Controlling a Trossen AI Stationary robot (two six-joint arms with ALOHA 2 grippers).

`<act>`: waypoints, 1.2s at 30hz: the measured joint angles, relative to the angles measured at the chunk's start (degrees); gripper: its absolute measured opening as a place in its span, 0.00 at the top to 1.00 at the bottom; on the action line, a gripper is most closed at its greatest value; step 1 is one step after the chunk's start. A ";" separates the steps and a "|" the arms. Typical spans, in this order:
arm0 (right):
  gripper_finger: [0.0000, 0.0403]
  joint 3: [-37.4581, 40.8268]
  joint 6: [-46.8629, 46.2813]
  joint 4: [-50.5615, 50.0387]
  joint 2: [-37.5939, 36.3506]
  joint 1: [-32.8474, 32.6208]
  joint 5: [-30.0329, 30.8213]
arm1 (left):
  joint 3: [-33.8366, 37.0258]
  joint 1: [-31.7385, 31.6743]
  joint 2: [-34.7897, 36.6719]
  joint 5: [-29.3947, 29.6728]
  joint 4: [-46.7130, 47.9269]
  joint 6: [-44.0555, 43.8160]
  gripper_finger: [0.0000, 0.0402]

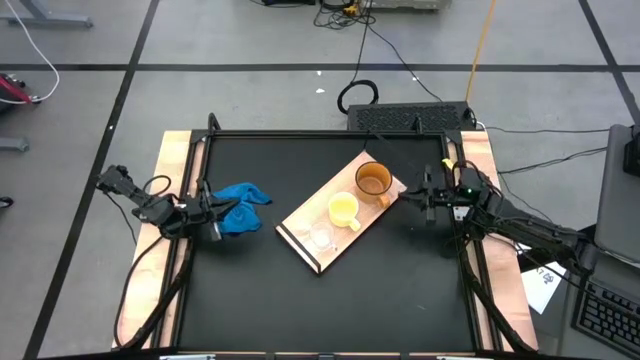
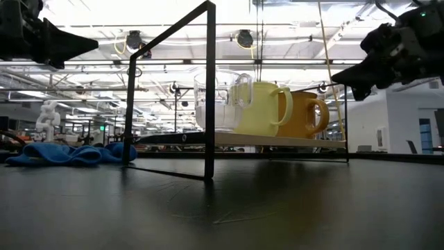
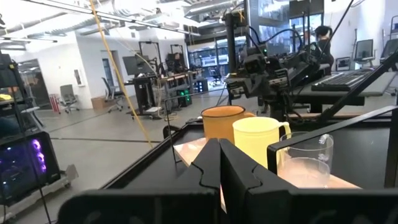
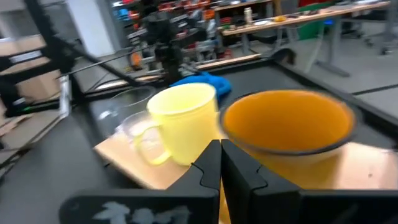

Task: Stack small to large cups/mugs on shelf
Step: Return to Home Position

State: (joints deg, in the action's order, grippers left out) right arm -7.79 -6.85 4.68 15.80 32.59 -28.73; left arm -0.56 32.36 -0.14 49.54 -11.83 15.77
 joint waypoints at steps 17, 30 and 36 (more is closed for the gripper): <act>1.00 5.59 0.53 7.42 -1.76 -23.83 9.75 | -0.02 -0.01 0.00 -4.47 1.99 -2.71 1.00; 1.00 5.70 5.46 7.06 -0.97 -38.53 18.60 | -0.04 0.02 -5.22 -14.26 5.46 -5.77 1.00; 1.00 5.72 7.62 7.14 1.32 -39.59 21.57 | -0.04 -2.48 -9.87 -13.94 5.29 -4.99 1.00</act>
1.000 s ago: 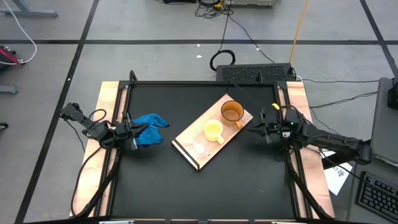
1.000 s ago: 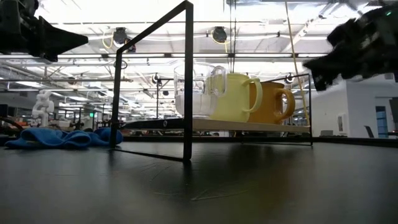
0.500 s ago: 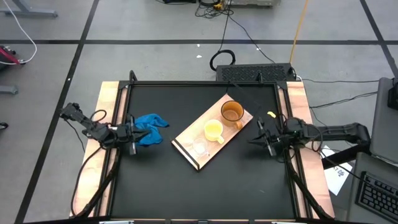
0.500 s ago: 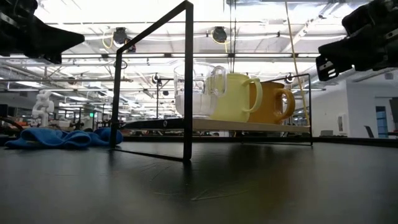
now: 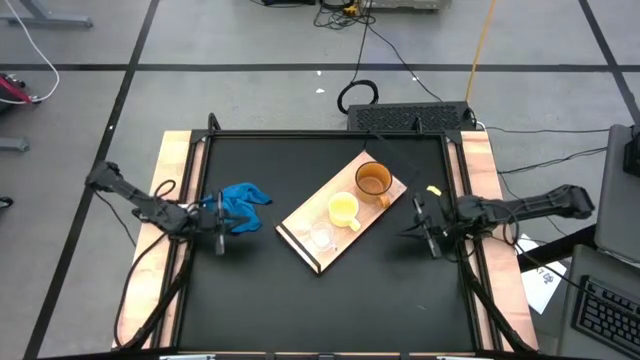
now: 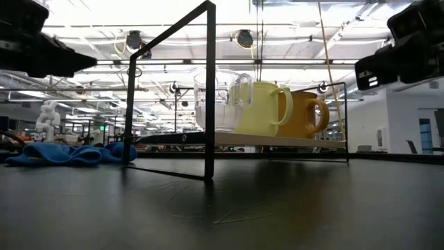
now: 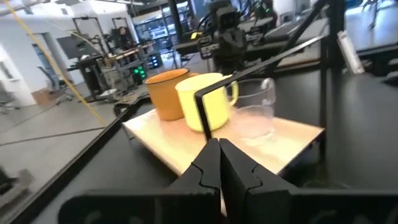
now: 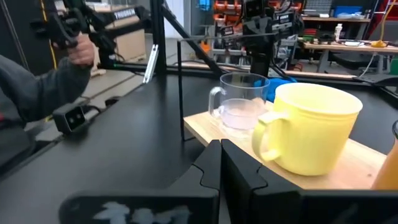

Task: Stack small to large cups/mugs on shelf
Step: Return to Home Position

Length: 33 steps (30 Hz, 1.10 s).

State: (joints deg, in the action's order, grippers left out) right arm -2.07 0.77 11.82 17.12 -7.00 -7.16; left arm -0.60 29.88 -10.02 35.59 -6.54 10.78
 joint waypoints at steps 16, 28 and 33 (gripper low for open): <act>1.00 0.07 4.48 4.36 4.13 4.34 1.41 | -0.02 -21.13 0.43 -15.09 -0.17 1.38 1.00; 1.00 1.30 3.88 9.11 3.72 7.43 0.97 | -0.02 -33.04 0.43 -30.26 1.97 -3.81 1.00; 1.00 1.27 1.60 10.77 2.02 7.16 0.72 | -0.02 -33.49 0.43 -30.71 1.24 -4.08 1.00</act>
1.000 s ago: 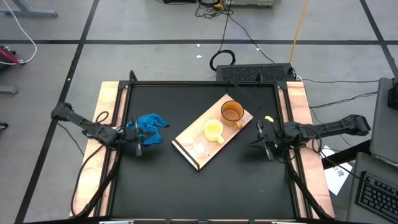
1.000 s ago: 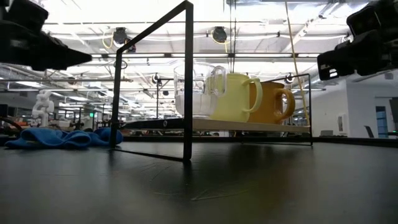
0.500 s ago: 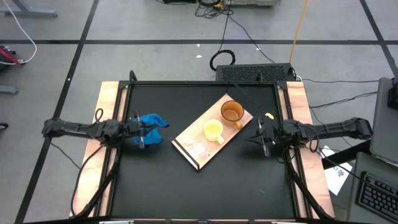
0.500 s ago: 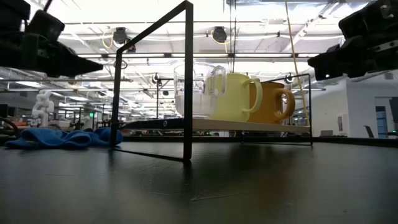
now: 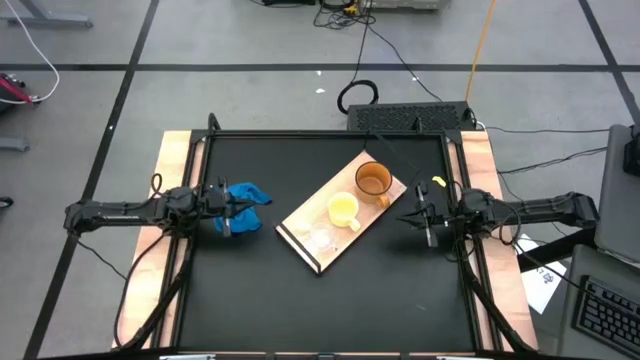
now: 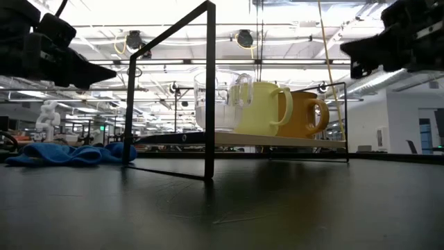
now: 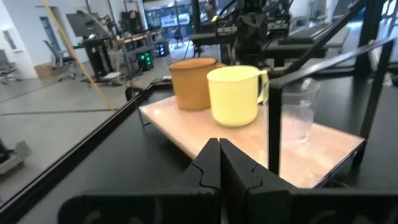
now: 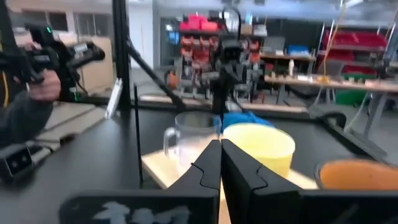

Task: Stack small to large cups/mugs on shelf
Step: Return to Home Position

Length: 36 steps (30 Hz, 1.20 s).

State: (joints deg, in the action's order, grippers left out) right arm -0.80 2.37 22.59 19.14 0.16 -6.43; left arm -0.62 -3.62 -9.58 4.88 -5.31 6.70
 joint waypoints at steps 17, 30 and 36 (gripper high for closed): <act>1.00 -0.02 1.18 0.87 -5.66 -0.26 -1.29 | 0.00 0.00 0.02 -6.10 -5.21 0.66 1.00; 1.00 -0.07 1.53 0.23 -5.71 -0.28 -4.35 | 0.00 0.15 0.02 -9.45 -7.31 -0.89 1.00; 1.00 -0.07 1.35 -0.92 -5.71 -0.28 -4.35 | 0.00 0.15 0.02 -10.69 -6.94 -2.95 1.00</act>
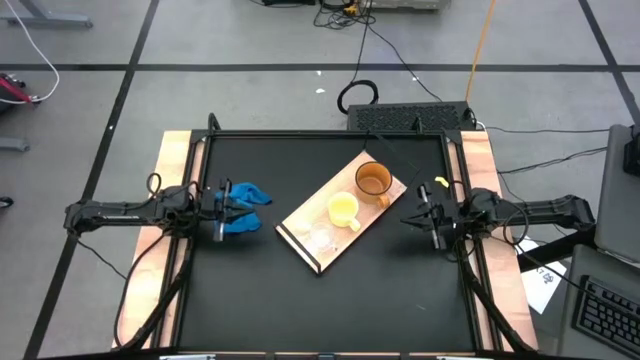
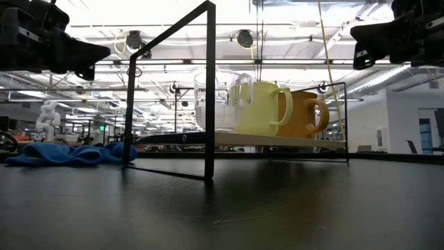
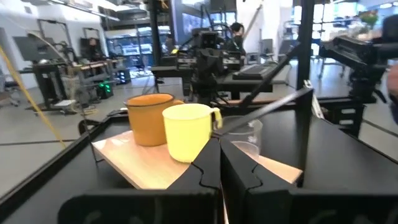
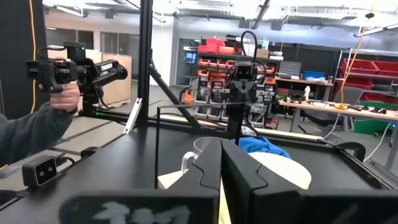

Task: Stack small to large cups/mugs on shelf
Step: Return to Home Position

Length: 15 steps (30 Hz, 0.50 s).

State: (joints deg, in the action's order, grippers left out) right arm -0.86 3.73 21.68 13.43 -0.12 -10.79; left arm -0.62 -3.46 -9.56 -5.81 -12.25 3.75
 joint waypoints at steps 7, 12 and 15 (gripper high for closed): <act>1.00 0.02 -1.46 -0.40 0.00 0.00 -0.24 | 0.00 0.19 0.00 -1.74 0.45 -0.92 1.00; 1.00 0.02 -1.52 -0.70 0.00 0.00 -2.98 | 0.00 2.56 -0.01 -1.74 2.12 0.46 1.00; 1.00 0.02 -1.52 -0.76 0.00 0.00 -3.02 | 0.00 4.18 -0.02 -1.60 3.14 1.17 1.00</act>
State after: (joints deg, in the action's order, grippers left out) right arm -0.84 2.21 20.92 13.43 -0.12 -13.80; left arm -0.62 0.72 -9.58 -7.41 -9.11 4.92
